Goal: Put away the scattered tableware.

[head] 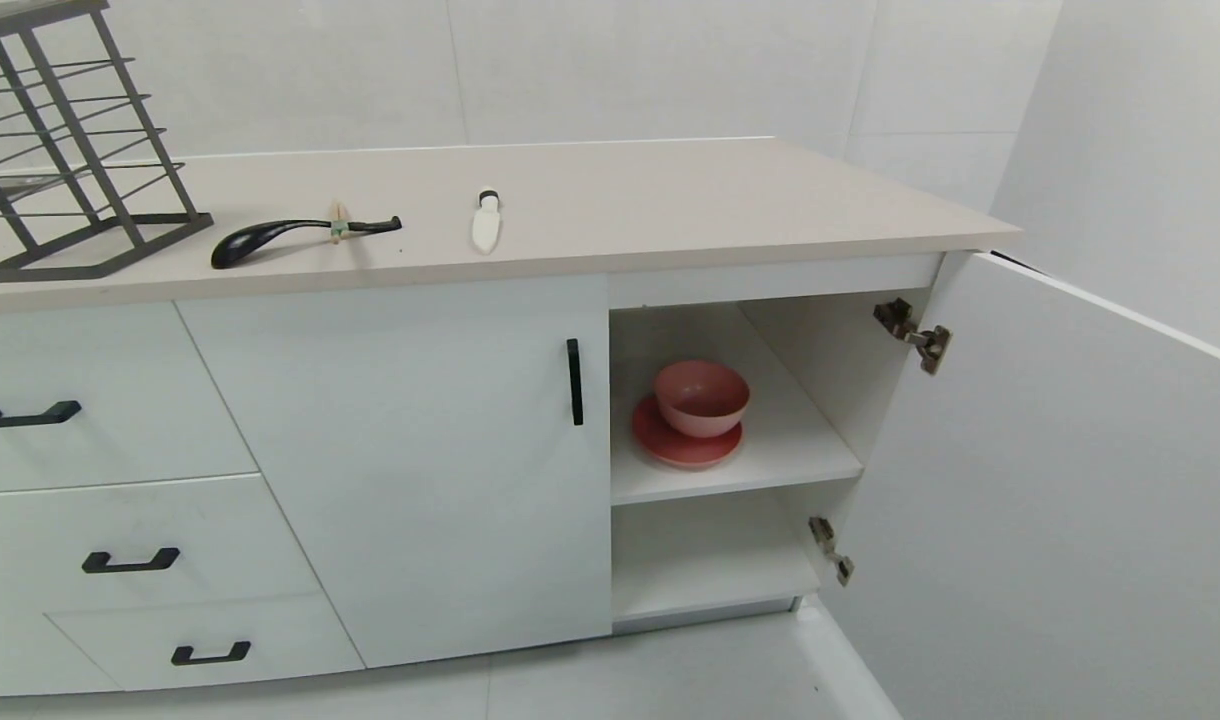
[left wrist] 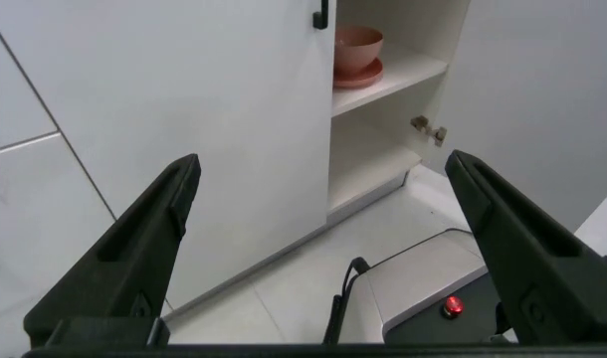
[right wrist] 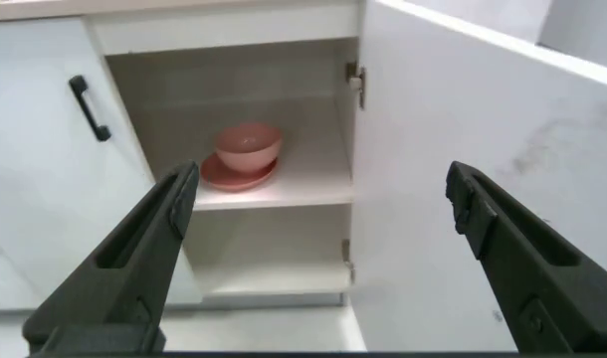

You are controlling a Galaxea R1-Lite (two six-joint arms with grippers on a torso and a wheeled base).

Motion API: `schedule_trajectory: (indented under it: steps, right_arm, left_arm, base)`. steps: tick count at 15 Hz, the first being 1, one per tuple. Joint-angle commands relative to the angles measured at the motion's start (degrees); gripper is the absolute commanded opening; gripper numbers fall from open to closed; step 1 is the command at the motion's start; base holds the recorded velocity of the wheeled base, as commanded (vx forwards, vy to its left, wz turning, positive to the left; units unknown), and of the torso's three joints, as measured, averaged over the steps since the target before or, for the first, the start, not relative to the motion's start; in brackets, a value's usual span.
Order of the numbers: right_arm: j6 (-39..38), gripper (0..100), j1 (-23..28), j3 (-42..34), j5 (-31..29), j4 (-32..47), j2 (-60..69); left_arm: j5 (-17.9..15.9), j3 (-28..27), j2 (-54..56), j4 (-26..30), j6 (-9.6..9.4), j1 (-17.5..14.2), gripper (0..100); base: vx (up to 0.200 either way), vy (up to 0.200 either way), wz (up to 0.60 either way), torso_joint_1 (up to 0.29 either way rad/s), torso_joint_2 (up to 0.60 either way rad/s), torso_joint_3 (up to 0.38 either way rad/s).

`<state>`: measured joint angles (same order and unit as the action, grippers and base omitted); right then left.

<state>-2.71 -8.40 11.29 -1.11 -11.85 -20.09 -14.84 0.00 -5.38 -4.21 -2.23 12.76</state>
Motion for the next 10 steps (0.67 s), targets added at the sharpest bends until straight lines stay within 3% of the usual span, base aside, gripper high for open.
schedule_trajectory:
  steps: [1, 4, 8, 10]
  right_arm:
    - [0.16, 100, 3.74, -1.27, -0.03, 5.52, 9.19]
    - [0.25, 100, 9.45, -1.53, 2.96, 9.56, 15.17]
    - [0.16, 100, 8.49, -11.11, 6.12, 9.56, 19.39]
    - [0.16, 100, 8.31, -10.67, 7.53, 9.92, 19.39]
  left_arm:
    - [-0.02, 0.00, -0.25, -0.01, 0.56, 0.07, 100]
    - [-0.02, 0.00, -0.25, -0.01, 0.82, -0.02, 100]
    - [-0.02, 0.00, -0.25, -0.01, 0.82, 0.07, 100]
    - [0.07, 0.00, -0.16, -0.10, 0.74, -0.02, 100]
  base:
    - [0.000, 0.000, 0.00, 0.000, 0.00, 0.000]
    - [0.000, 0.000, 0.00, 0.000, 0.00, 0.000]
    - [0.000, 0.000, 0.00, 0.000, 0.00, 0.000]
    - [0.000, 0.000, 0.00, 0.000, 0.00, 0.000]
